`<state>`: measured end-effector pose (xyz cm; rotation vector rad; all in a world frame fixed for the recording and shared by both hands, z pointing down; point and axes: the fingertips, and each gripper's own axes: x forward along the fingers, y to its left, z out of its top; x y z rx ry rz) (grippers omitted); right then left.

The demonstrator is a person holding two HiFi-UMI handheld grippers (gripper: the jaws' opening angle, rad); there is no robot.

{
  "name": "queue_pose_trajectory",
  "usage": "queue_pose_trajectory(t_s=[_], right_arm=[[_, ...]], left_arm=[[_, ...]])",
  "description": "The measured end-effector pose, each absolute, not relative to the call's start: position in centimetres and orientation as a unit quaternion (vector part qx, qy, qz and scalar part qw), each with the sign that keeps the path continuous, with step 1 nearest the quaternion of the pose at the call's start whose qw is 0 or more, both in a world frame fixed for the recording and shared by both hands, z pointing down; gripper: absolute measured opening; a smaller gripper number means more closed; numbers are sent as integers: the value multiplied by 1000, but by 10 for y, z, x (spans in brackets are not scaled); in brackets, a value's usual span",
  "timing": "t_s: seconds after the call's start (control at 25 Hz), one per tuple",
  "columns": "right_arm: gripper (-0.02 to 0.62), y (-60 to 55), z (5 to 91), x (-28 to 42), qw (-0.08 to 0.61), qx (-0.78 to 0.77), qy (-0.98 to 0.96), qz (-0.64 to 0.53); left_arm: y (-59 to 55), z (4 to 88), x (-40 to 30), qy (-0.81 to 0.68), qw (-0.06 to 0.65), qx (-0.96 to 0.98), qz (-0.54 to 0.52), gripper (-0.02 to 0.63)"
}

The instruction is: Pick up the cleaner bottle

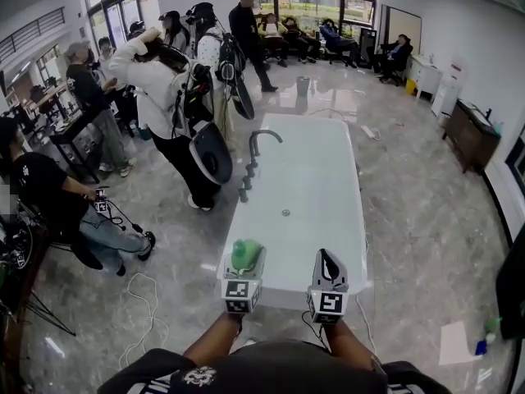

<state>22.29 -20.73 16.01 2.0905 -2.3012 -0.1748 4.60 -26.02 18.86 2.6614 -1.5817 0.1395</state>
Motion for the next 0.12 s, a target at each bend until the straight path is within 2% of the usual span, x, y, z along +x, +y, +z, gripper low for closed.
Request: queue_pose_trajectory(t_s=[0.12], right_arm=[[15,-203,161,227,14,672,-738,-57]], left_arm=[[-254,194,49,-514,25,856,51,184]])
